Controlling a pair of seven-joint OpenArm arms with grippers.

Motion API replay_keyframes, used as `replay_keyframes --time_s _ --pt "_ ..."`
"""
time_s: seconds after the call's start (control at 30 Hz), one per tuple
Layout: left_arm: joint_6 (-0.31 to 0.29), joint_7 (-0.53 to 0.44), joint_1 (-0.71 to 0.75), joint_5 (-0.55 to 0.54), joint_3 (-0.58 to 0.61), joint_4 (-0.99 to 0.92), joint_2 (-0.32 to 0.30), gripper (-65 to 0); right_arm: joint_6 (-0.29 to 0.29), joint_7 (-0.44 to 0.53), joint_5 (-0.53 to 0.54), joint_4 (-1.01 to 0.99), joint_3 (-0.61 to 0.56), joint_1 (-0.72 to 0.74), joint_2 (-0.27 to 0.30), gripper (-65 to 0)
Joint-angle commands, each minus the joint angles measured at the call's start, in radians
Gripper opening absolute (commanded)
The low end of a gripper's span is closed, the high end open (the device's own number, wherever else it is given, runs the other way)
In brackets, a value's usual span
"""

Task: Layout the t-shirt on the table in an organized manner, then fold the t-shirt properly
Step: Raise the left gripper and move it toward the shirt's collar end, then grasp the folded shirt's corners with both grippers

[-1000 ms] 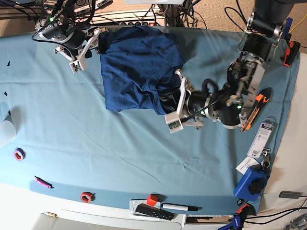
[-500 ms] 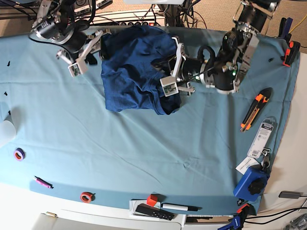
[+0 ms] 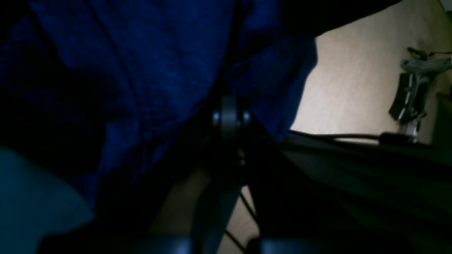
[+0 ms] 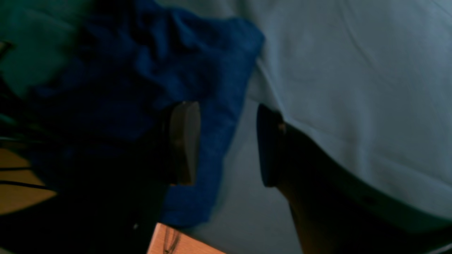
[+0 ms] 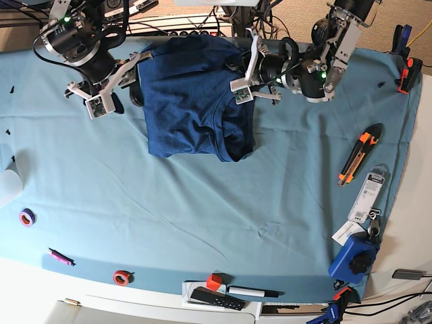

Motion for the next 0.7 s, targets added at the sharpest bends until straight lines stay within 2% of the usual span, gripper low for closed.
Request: replay_keyframes --time_s 0.0,0.17,0.27,0.4,0.5,0.53,0.6,0.67 --pt "0.0 -0.004 -0.003 -0.017 -0.003 0.016 -0.003 -65.0 -0.013 0.032 -0.001 0.015 0.003 0.0 0.006 -38.8" --pt "0.0 0.105 0.0 -0.137 -0.003 0.016 -0.003 -65.0 -0.069 0.048 -0.059 0.015 0.003 0.0 0.006 -38.8" --pt "0.0 0.159 0.0 -0.168 -0.003 0.017 -0.003 -65.0 -0.093 0.081 -0.105 0.015 0.003 0.001 0.006 -38.8" --pt "-0.005 0.175 -0.001 -0.233 -0.003 0.023 -0.003 -65.0 -0.135 0.202 -0.193 0.015 0.003 0.01 0.006 -38.8" --pt "-0.033 0.183 -0.001 -0.326 -0.003 0.054 -0.003 -65.0 -0.182 0.219 -0.244 0.015 0.003 0.072 0.006 -38.8" --pt "-0.045 0.194 -0.001 -0.363 -0.003 0.071 -0.002 -62.3 -0.184 0.221 -0.254 0.015 0.003 0.096 0.005 -38.6" --pt "-0.051 0.201 -0.001 -0.412 -0.003 0.11 0.0 -50.7 -0.184 0.258 -0.259 0.015 0.003 0.121 0.005 -31.6" --pt "-0.051 0.199 -0.001 -0.415 -0.003 0.15 0.0 -42.9 -0.185 0.311 -0.247 -0.044 0.003 0.141 -0.004 -25.9"
